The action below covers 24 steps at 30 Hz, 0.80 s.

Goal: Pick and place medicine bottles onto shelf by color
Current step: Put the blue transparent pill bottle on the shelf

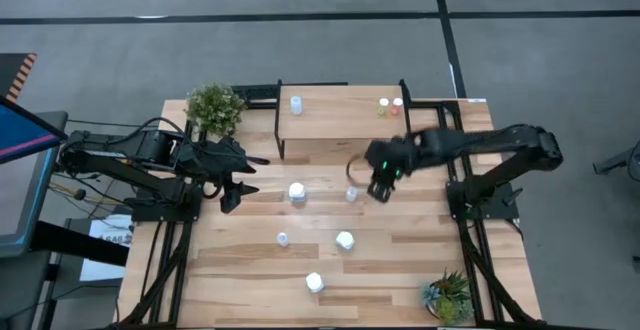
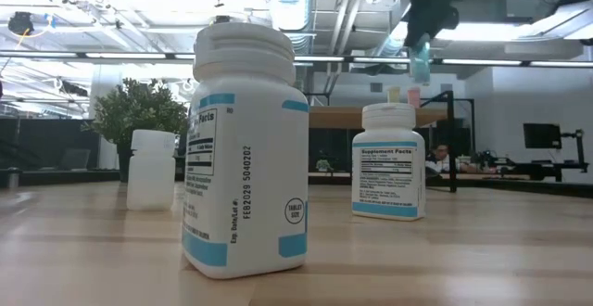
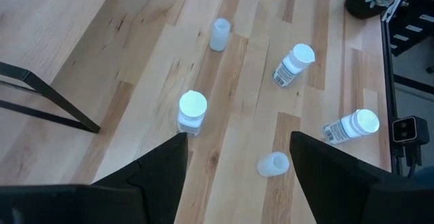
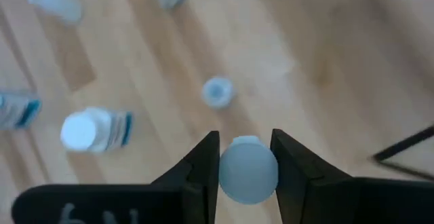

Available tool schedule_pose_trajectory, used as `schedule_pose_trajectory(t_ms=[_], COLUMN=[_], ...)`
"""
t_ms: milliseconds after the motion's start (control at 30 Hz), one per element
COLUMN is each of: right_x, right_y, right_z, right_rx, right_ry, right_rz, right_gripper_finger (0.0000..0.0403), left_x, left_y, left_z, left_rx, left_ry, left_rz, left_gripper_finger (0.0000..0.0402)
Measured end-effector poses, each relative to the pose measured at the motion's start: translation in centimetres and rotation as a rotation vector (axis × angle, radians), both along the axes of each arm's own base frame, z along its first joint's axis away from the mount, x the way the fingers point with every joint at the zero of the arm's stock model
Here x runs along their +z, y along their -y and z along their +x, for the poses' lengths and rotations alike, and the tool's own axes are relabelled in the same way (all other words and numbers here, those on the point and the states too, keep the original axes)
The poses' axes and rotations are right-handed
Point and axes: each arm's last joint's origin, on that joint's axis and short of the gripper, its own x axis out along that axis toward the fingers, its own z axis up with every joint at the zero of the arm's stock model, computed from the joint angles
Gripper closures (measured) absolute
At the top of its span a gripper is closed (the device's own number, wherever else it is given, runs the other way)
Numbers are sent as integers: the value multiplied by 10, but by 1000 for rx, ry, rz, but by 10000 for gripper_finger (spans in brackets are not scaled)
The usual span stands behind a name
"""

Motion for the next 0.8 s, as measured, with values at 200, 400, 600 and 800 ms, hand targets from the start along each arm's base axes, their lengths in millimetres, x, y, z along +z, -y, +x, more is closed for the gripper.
schedule_pose_trajectory(t_ms=[200, 400, 600, 800], right_x=[32, 27, 15, 1], right_y=[43, 85, 120, 137], right_z=[-19, -26, -21, -17], right_rx=[-109, -271, -370, -399], right_ry=[79, 44, 15, -51], right_rz=[-40, -46, -80, -75], right_gripper_finger=[290, 290, 290, 290], left_x=[0, 0, 0, 0], left_y=[0, 0, 0, 0], left_z=[0, 0, 0, 0], left_rx=[0, 0, 0, 0], left_ry=[-1, -1, -1, 0], left_rz=[1, 1, 1, 1], left_gripper_finger=[157, 157, 157, 157])
